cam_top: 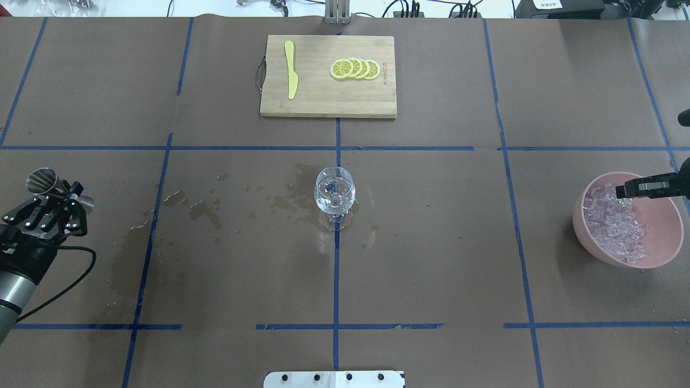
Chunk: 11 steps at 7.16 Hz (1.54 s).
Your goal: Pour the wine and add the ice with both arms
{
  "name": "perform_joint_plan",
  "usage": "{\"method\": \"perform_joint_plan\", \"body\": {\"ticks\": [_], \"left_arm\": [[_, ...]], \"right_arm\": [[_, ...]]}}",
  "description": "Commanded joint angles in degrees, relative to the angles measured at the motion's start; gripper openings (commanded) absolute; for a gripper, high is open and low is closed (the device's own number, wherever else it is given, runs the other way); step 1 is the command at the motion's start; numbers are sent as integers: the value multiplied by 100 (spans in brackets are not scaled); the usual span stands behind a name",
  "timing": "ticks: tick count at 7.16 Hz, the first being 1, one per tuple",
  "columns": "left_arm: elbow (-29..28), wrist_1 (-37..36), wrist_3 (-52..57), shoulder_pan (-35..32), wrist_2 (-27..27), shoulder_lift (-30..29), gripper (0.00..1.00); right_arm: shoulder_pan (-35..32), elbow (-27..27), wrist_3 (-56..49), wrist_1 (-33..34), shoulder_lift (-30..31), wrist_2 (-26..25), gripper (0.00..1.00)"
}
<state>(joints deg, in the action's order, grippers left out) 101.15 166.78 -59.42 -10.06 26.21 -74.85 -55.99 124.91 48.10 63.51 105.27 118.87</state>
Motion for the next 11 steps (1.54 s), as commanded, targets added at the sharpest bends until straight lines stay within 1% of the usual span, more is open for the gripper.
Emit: {"method": "perform_joint_plan", "body": {"ticks": [1, 2, 3, 7, 9, 11], "left_arm": [[-557, -32, -236, 389, -562, -553, 0], [-796, -23, -428, 469, -730, -687, 0], [-859, -23, -491, 574, -827, -706, 0], [-1035, -23, -500, 759, -854, -916, 0], [-1307, -23, -500, 760, -995, -1066, 0], [-1308, -32, -422, 768, -1004, -1066, 0]], "right_arm": [[-70, 121, 155, -31, -6, -4, 0], [-79, 139, 269, -188, 2, -12, 0], [-79, 130, 418, -355, 3, 14, 0], [-88, 191, 533, -365, -120, -4, 0], [-88, 201, 708, -365, -208, -4, 0], [-88, 236, 736, -365, -217, -4, 0]]}}
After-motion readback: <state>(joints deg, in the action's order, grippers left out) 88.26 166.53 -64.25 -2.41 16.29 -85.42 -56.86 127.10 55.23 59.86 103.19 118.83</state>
